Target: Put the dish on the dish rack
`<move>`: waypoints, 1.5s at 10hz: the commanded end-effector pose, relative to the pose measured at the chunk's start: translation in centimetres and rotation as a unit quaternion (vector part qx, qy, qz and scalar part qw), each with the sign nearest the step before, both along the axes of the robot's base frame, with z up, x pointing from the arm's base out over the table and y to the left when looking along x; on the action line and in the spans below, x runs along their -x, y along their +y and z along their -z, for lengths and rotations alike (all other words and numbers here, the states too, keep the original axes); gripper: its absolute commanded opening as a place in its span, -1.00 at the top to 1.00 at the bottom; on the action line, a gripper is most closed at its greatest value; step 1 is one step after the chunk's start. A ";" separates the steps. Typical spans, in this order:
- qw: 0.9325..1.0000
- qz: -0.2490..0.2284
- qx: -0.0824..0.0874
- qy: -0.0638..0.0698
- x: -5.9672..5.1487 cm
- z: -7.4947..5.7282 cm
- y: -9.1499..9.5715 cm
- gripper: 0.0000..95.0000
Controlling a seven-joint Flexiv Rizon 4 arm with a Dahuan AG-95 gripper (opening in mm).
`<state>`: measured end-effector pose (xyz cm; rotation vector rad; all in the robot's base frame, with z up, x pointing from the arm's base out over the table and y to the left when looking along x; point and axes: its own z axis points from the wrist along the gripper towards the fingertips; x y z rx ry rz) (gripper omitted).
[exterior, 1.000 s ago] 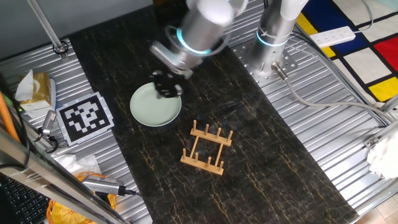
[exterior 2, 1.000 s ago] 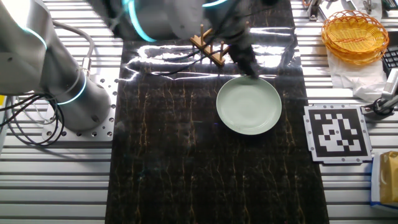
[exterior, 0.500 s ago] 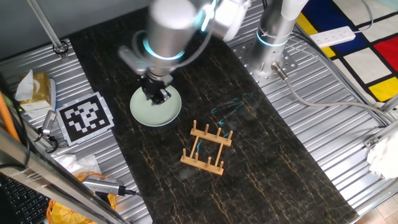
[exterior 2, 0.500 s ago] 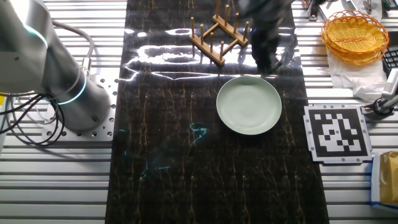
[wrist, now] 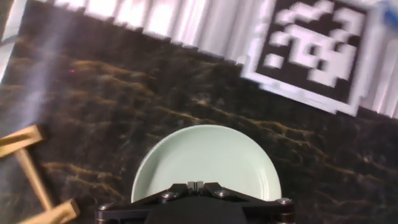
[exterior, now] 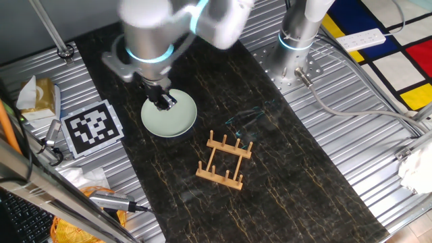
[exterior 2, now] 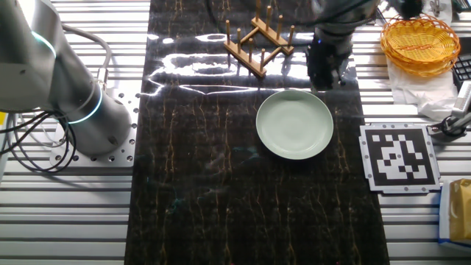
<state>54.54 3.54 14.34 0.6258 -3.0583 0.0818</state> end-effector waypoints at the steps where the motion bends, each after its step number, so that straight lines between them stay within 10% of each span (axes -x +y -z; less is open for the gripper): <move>1: 0.992 -0.107 -0.061 0.040 0.5 1.1 0.3 0.60; 5: 0.984 -0.148 -0.080 0.062 1.0 1.4 0.2 0.60; 8: 0.981 -0.141 -0.126 0.049 1.5 1.4 -0.3 0.60; 9: 0.981 -0.141 -0.127 0.047 1.4 1.2 -0.5 1.00; 15: 0.988 -0.099 -0.110 0.036 1.9 -0.1 -2.7 0.60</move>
